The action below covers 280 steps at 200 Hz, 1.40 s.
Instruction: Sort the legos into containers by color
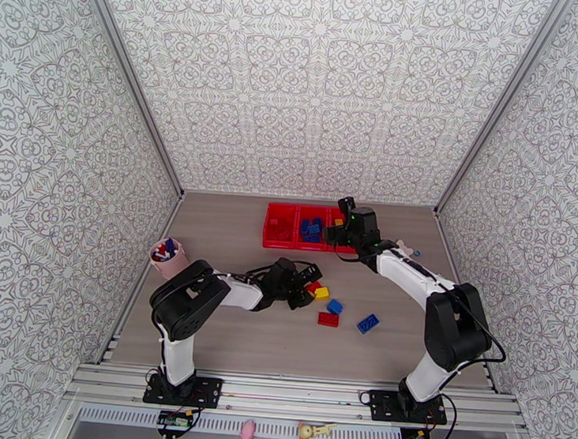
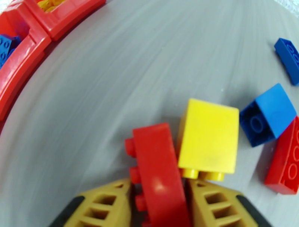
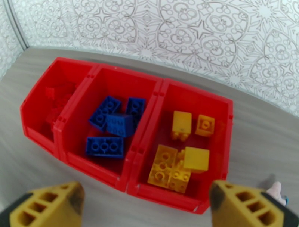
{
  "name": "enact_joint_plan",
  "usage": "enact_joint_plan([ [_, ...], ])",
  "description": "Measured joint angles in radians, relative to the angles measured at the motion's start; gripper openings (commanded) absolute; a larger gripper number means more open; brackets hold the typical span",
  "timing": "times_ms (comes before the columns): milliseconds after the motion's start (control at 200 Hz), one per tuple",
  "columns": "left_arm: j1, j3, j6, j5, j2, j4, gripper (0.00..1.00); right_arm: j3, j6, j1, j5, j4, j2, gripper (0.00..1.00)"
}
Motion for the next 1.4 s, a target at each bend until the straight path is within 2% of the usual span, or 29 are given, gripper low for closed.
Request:
enact_joint_plan([
  [125,0.007,0.0,0.002,0.005,0.0,0.0,0.25,-0.003,0.0,-0.003,-0.004,0.0,0.0,0.91],
  [465,0.008,-0.088,0.001,-0.018,-0.093,0.026,0.21,-0.017,0.006,-0.005,-0.05,-0.003,-0.026,0.95],
  [715,0.03,-0.168,-0.025,-0.096,-0.245,0.098,0.21,-0.073,-0.023,-0.005,-0.146,-0.008,-0.085,0.99],
  [925,0.084,-0.165,-0.054,-0.166,-0.264,0.192,0.19,-0.114,-0.014,-0.005,-0.214,0.02,-0.106,1.0],
  [1200,0.146,0.019,-0.153,-0.303,-0.151,0.232,0.18,-0.137,0.008,-0.006,-0.232,0.038,-0.107,1.0],
  [1401,0.196,0.179,-0.222,-0.376,-0.091,0.158,0.18,-0.149,0.009,-0.009,-0.232,0.037,-0.127,1.0],
])
